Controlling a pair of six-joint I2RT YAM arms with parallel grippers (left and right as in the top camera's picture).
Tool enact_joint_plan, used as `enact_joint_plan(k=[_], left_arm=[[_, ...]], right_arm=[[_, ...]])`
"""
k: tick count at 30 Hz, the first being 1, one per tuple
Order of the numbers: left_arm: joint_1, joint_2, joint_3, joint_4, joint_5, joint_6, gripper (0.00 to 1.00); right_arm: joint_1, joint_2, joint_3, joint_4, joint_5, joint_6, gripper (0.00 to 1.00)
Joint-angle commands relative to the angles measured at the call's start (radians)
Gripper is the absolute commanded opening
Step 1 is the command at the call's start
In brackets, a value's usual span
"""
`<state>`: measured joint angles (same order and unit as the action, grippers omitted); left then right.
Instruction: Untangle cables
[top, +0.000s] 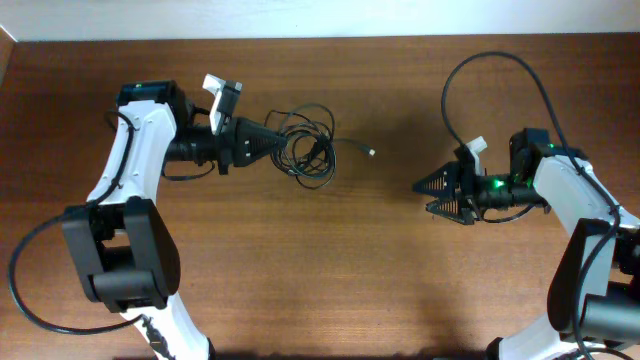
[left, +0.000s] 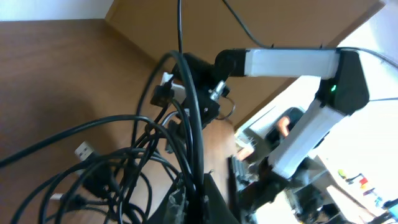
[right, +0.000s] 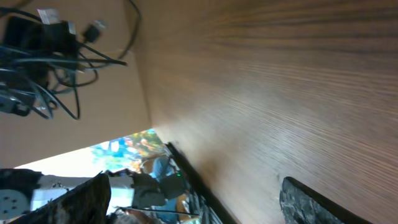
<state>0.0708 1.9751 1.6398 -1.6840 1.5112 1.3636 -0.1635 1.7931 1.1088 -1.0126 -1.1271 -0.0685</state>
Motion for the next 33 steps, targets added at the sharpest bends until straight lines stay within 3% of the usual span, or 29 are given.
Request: enact_joint_plan(k=[1,3,7,10,12,20,29,31,33], left_arm=[[-0.001,-0.007,-0.004,-0.005,0.063,-0.15,0.0],[-0.006,-0.007,-0.004,-0.005,0.063,-0.195,0.0],[-0.009,-0.007,-0.004,-0.005,0.063,-0.327,0.0],[-0.01,-0.007,-0.004,-0.004,0.063,-0.305,0.0],[-0.01,-0.007,-0.004,-0.004,0.063,-0.194,0.0],[-0.009,-0.007,-0.004,-0.005,0.063,-0.211,0.0],[-0.009,-0.007,-0.004,-0.003,0.063,-0.211,0.0],[-0.009,-0.007,-0.004,-0.001,0.063,-0.211,0.0],[-0.009,-0.007,-0.004,-0.001,0.063,-0.211,0.0]], right_arm=[[0.055,-0.003,0.002,0.038,-0.096,0.109,0.83],[0.109,-0.003,0.002,0.101,-0.096,0.302,0.72],[0.238,-0.003,0.002,0.328,0.007,0.729,0.68],[0.347,-0.003,0.002,0.434,0.127,0.974,0.66],[0.422,-0.003,0.002,0.52,0.201,1.088,0.64],[0.467,0.011,0.002,0.698,0.31,1.309,0.55],[0.538,0.152,0.002,0.99,0.243,1.447,0.53],[0.564,0.164,0.002,1.046,0.243,1.482,0.49],[0.59,0.179,0.002,1.079,0.241,1.491,0.36]])
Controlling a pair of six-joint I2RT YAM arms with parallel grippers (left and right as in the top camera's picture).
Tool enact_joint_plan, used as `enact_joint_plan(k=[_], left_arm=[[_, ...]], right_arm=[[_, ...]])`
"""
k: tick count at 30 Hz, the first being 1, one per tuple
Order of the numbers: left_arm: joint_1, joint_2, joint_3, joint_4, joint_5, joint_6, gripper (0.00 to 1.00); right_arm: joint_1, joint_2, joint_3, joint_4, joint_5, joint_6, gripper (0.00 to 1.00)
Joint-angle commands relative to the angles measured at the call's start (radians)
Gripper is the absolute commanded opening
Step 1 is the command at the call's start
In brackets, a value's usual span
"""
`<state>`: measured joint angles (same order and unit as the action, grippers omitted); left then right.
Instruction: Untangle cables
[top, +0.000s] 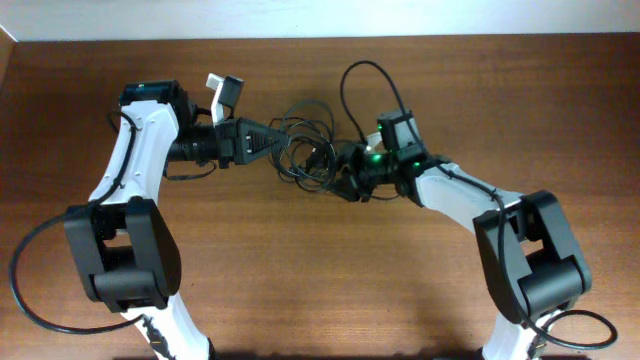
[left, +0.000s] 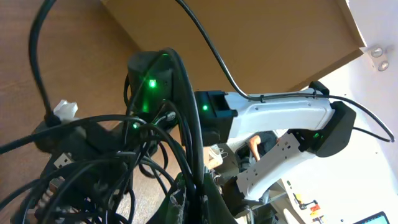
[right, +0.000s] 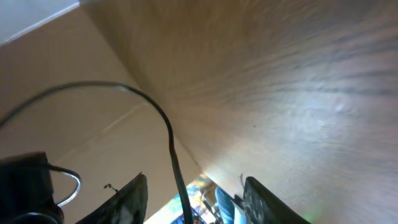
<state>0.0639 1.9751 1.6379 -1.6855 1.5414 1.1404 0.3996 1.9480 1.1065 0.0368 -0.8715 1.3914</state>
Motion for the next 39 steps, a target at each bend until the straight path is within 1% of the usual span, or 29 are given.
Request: enact_joint_plan(k=[1,3,6,8,9,11,13,14,15,19,23,25,28,32,33,34,35,36,37,38,39], left_arm=[[-0.002,-0.007,-0.002,0.001,0.033,0.013,0.0],[-0.002,-0.007,-0.002,0.001,0.033,0.013,0.0],[-0.002,-0.007,-0.002,0.002,0.033,0.013,0.0],[-0.002,-0.007,-0.002,0.002,0.033,0.013,0.0],[-0.002,-0.007,-0.002,0.002,0.033,0.013,0.0],[0.01,-0.007,-0.002,0.002,0.033,0.013,0.0],[0.039,-0.007,-0.002,0.001,0.033,0.012,0.0],[0.054,-0.007,-0.002,0.001,0.033,0.012,0.0],[0.066,-0.007,-0.002,0.001,0.033,0.012,0.0],[0.112,-0.007,-0.002,0.01,0.033,0.013,0.0],[0.116,-0.007,-0.002,0.028,0.026,0.012,0.0],[0.116,-0.007,-0.002,0.048,-0.009,0.012,0.0],[0.116,-0.007,-0.002,0.055,-0.047,0.013,0.0],[0.115,-0.007,-0.002,0.087,-0.125,0.012,0.0],[0.115,-0.007,-0.002,0.097,-0.129,0.012,0.0],[0.115,-0.007,-0.002,0.109,-0.135,0.012,0.0],[0.115,-0.007,-0.002,0.13,-0.153,0.012,0.0],[0.115,-0.007,-0.002,0.139,-0.171,0.012,0.0],[0.115,-0.007,-0.002,0.14,-0.178,0.012,0.0],[0.115,-0.006,-0.002,0.14,-0.179,0.012,0.0],[0.115,-0.006,-0.002,0.14,-0.179,0.012,0.0]], right_arm=[[0.034,0.024,0.004,0.028,-0.015,0.025,0.31],[0.045,0.024,0.004,0.028,-0.023,0.016,0.25],[0.047,0.024,0.004,0.019,-0.042,-0.086,0.04],[0.044,0.024,0.004,-0.027,-0.039,-0.175,0.04],[0.037,0.024,0.004,-0.096,-0.029,-0.249,0.04],[0.012,0.024,0.004,-0.261,0.026,-0.376,0.04],[-0.045,0.023,0.004,-0.488,0.166,-0.508,0.04],[-0.073,0.021,0.004,-0.549,0.19,-0.556,0.04],[-0.095,0.016,0.004,-0.59,0.2,-0.598,0.04],[-0.205,-0.05,0.005,-0.763,0.204,-0.842,0.04],[-0.282,-0.105,0.005,-0.912,0.212,-1.067,0.04],[-0.319,-0.113,0.005,-1.009,0.211,-1.237,0.04],[-0.37,-0.113,0.005,-1.117,0.21,-1.407,0.04],[-0.461,-0.113,0.008,-1.227,0.142,-1.614,0.04],[-0.501,-0.113,0.018,-1.266,0.081,-1.67,0.04],[-0.527,-0.113,0.026,-1.286,0.048,-1.681,0.04],[-0.573,-0.113,0.039,-1.31,-0.007,-1.68,0.04],[-0.613,-0.113,0.042,-1.334,-0.115,-1.696,0.04],[-0.652,-0.113,0.042,-1.392,-0.274,-1.798,0.04],[-0.671,-0.113,0.042,-1.44,-0.356,-1.885,0.04],[-0.681,-0.113,0.042,-1.47,-0.389,-1.929,0.04]])
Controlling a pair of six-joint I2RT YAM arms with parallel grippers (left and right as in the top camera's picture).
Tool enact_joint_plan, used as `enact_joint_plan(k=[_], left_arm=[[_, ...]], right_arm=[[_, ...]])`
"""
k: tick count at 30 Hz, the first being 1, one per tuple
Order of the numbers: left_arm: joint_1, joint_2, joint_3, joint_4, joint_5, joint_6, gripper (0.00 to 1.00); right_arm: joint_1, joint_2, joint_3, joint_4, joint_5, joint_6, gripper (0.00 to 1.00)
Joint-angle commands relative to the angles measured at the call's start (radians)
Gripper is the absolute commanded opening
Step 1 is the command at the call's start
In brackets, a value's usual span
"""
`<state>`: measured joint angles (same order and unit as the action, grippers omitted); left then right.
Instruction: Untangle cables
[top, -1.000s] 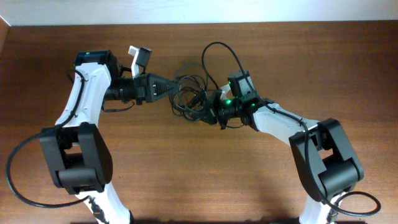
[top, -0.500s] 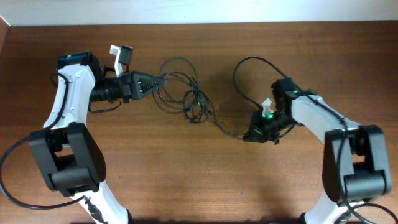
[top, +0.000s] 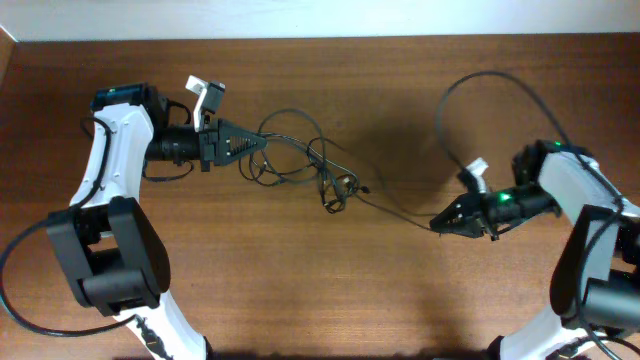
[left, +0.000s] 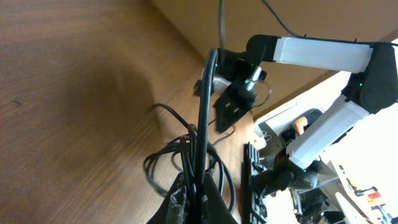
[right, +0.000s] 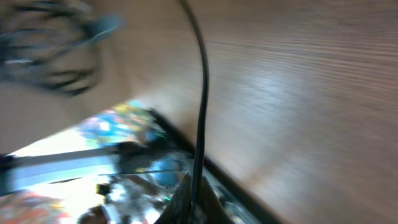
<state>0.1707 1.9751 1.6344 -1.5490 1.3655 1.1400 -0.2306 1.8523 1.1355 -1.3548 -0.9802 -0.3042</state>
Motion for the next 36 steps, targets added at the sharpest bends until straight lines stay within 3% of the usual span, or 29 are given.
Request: enact_joint_plan(k=[1,10,12,15,17,20,23,29,31,32,33,35,36], left_arm=[[0.008,-0.006,0.001,0.004,-0.002,0.012,0.0],[-0.024,-0.006,0.0,0.074,-0.115,-0.1,0.0],[-0.054,-0.006,-0.005,0.102,-0.15,-0.14,0.0],[-0.125,-0.006,-0.023,0.209,-0.314,-0.315,0.01],[-0.161,-0.006,-0.028,0.254,-0.373,-0.406,0.03],[-0.226,-0.006,-0.029,0.318,-0.541,-0.568,0.04],[-0.286,-0.006,-0.029,0.408,-0.777,-0.853,0.03],[-0.369,-0.006,-0.029,0.469,-1.156,-1.198,0.07],[-0.391,-0.006,-0.029,0.471,-1.225,-1.201,0.14],[-0.401,-0.006,-0.029,0.472,-1.263,-1.201,0.37],[-0.403,-0.006,-0.029,0.472,-1.281,-1.201,0.51],[-0.403,-0.006,-0.029,0.468,-1.28,-1.201,0.73],[-0.403,-0.006,-0.029,0.464,-1.28,-1.201,0.79]], right_arm=[[-0.058,-0.016,0.013,-0.104,-0.298,-0.267,0.04],[-0.133,-0.016,0.013,-0.086,-0.138,-0.258,0.04],[-0.152,-0.016,0.013,-0.002,-0.048,-0.099,0.04],[-0.163,-0.016,0.013,0.159,0.219,0.235,0.04],[-0.163,-0.016,0.013,0.192,0.339,0.327,0.04],[-0.163,-0.016,0.013,0.219,0.391,0.35,0.04],[-0.163,-0.016,0.013,0.234,0.391,0.35,0.04],[-0.163,-0.016,0.013,0.233,0.455,0.366,0.04],[-0.163,-0.016,0.013,0.23,0.482,0.37,0.04],[-0.163,-0.016,0.013,0.23,0.508,0.396,0.04],[-0.163,-0.016,0.013,0.23,0.537,0.419,0.04],[-0.163,-0.016,0.013,0.23,0.581,0.451,0.08],[-0.163,-0.016,0.013,0.23,0.588,0.456,0.12]])
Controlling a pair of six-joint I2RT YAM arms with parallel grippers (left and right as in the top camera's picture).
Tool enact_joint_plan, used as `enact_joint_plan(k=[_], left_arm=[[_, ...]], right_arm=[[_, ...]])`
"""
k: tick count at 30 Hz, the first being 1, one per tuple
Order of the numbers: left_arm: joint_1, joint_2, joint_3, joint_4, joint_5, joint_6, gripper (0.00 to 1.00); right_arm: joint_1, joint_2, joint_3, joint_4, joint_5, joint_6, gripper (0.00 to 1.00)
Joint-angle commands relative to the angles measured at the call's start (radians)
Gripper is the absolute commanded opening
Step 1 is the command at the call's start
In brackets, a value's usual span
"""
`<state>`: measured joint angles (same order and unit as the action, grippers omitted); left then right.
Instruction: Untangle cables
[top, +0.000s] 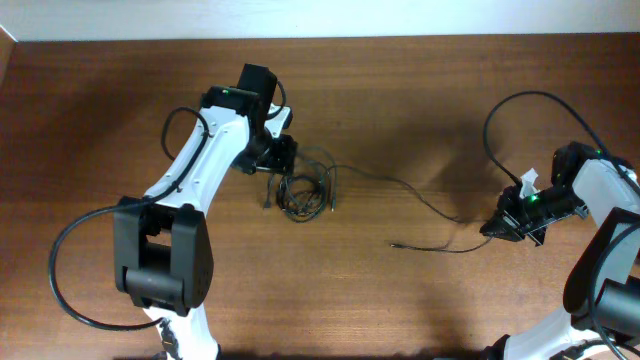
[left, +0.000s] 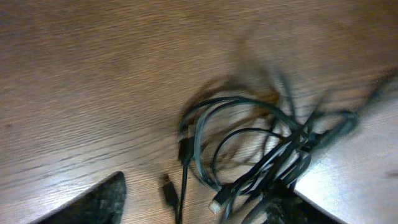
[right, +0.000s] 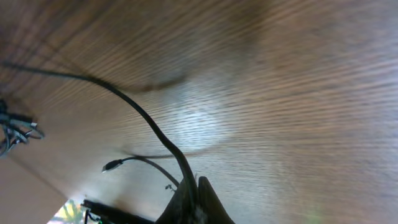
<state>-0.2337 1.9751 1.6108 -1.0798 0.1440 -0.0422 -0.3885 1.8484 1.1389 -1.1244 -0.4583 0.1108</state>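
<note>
The tangle of black cables (top: 300, 190) lies on the brown table, left of centre; in the left wrist view the tangle (left: 249, 143) is spread between and ahead of my fingers. My left gripper (top: 283, 165) hovers over its upper edge, and this left gripper (left: 186, 202) is open, gripping nothing. One black cable (top: 420, 195) runs from the tangle to the right into my right gripper (top: 497, 228), which is shut on it. In the right wrist view the right gripper (right: 191, 202) pinches that cable (right: 146, 118). The cable's free plug end (top: 394, 243) lies on the table.
The right arm's own black lead (top: 520, 100) arcs above the table at the far right. The table's far edge (top: 320, 40) meets a pale wall. The left arm's elbow (top: 160, 215) stands at the left.
My left gripper was shut on the tangle at the far left; now it is open and sits over the tangle nearer the centre. My right gripper has moved further right with its cable.
At first my left gripper held the tangle and my right was open far to the right. Then the right gripper was at the tangle. Later it was shut on one cable drawn out rightwards. Now that cable trails long and the left has let go.
</note>
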Motion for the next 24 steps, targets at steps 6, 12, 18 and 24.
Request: enact_joint_plan(k=[6,12,18,24], left_arm=[[0.001,-0.006,-0.006,-0.006,-0.005,-0.011,0.99],[-0.006,-0.006,-0.006,0.001,0.107,-0.01,0.95],[-0.045,-0.006,-0.006,0.002,0.107,-0.01,0.29],[-0.056,-0.006,-0.006,0.004,0.084,-0.01,0.1]], right_arm=[[-0.005,-0.013,0.096,-0.103,0.07,0.063,0.22],[-0.003,-0.013,0.333,-0.327,0.232,0.063,0.3],[0.098,-0.013,0.331,-0.327,0.227,0.051,0.53],[0.315,-0.013,0.331,-0.323,0.224,0.052,0.57]])
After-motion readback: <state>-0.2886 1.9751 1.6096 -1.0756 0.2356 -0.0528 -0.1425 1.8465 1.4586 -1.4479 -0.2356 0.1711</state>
